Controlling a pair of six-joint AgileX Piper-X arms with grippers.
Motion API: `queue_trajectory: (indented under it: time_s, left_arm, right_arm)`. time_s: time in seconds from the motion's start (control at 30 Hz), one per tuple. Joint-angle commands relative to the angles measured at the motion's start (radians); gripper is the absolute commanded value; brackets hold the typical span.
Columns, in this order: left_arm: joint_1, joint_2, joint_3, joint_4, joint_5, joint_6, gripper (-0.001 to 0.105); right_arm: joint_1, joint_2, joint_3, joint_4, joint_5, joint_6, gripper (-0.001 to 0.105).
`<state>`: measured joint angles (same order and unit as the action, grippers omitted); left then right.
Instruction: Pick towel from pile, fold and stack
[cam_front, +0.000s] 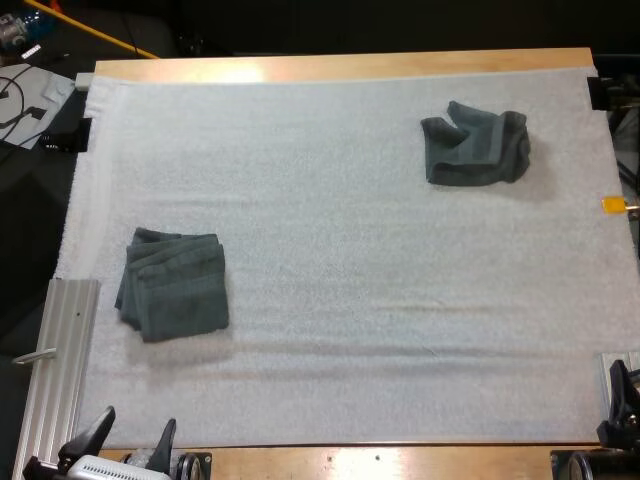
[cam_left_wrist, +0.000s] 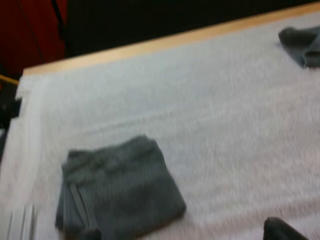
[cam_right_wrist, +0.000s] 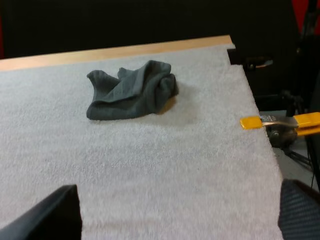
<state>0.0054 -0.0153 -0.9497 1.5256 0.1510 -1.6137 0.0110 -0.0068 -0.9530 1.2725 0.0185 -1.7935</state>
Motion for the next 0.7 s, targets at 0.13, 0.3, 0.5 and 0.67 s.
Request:
queue_trajectory:
  time_s: [0.13, 0.3, 0.5, 0.67]
  left_arm:
    - [0.000, -0.130, 0.018, -0.107, 0.001, 0.003, 0.061]
    - [-0.001, -0.135, 0.010, 0.007, 0.004, 0.000, 0.061]
    - [-0.001, -0.145, 0.019, -0.004, 0.008, 0.001, 0.061]
    - [-0.001, -0.146, 0.057, -0.092, 0.009, 0.004, 0.061]
  right_arm:
    - [-0.003, -0.036, 0.031, -0.102, -0.009, -0.007, 0.077]
    - [-0.002, -0.054, 0.020, -0.038, -0.007, -0.005, 0.077]
    - [-0.003, -0.053, 0.037, -0.042, -0.011, -0.007, 0.077]
    - [-0.001, -0.055, 0.093, -0.111, -0.015, -0.008, 0.077]
